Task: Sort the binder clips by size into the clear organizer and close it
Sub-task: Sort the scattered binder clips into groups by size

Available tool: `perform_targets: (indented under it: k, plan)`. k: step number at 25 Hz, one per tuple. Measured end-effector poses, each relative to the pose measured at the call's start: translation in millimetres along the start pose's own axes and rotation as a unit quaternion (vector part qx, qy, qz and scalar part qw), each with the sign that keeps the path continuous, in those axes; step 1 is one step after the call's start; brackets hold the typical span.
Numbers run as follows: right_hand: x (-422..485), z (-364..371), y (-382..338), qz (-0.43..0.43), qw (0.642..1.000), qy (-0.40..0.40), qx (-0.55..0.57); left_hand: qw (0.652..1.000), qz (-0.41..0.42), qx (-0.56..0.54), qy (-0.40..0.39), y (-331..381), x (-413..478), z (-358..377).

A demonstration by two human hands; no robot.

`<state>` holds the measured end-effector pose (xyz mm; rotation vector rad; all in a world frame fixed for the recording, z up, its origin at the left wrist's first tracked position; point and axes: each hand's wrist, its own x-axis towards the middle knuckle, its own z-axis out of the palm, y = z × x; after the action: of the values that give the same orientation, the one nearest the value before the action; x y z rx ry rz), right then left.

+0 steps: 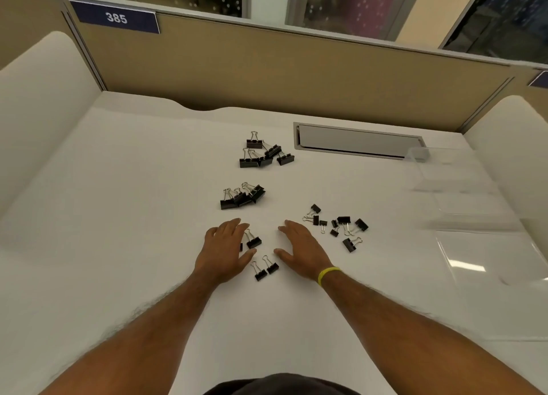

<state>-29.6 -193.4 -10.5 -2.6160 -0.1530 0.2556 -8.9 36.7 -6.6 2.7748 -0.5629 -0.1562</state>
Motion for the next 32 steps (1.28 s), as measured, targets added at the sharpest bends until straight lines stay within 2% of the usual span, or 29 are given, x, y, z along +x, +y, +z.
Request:
perform_targets:
  k: [6, 10, 14, 17, 19, 26, 32]
  plan:
    - [-19.6, -5.2, 13.0, -0.004, 1.0, -0.005, -0.012, 1.0, 0.028, 0.005, 0.001, 21.6, 9.2, 3.6]
    - [-32.4, -18.6, 30.1, 0.007, 0.999, 0.052, -0.004, 0.999, 0.041, 0.005, -0.002, 38.7, 15.3, 7.2]
    - [-45.8, -37.2, 60.9, 0.104, 0.983, 0.143, -0.047, 0.998, 0.06, 0.004, -0.001, 53.5, 20.1, 11.2]
    - [-57.0, -48.3, 83.8, 0.198, 0.97, 0.132, -0.055, 0.997, 0.07, 0.009, -0.003, 62.6, 22.9, 14.4]
    - [-64.5, -49.6, 94.5, 0.227, 0.967, 0.109, -0.031, 0.997, 0.073, 0.007, -0.004, 67.6, 24.0, 15.7]
    - [-74.5, -41.0, 98.5, 0.189, 0.973, 0.126, 0.04, 0.995, 0.097, 0.014, 0.01, 82.4, 29.6, 20.2]
    - [-78.8, -39.9, 90.8, 0.136, 0.977, 0.136, 0.096, 0.993, 0.117, -0.03, 0.017, 113.8, 39.3, 18.8]
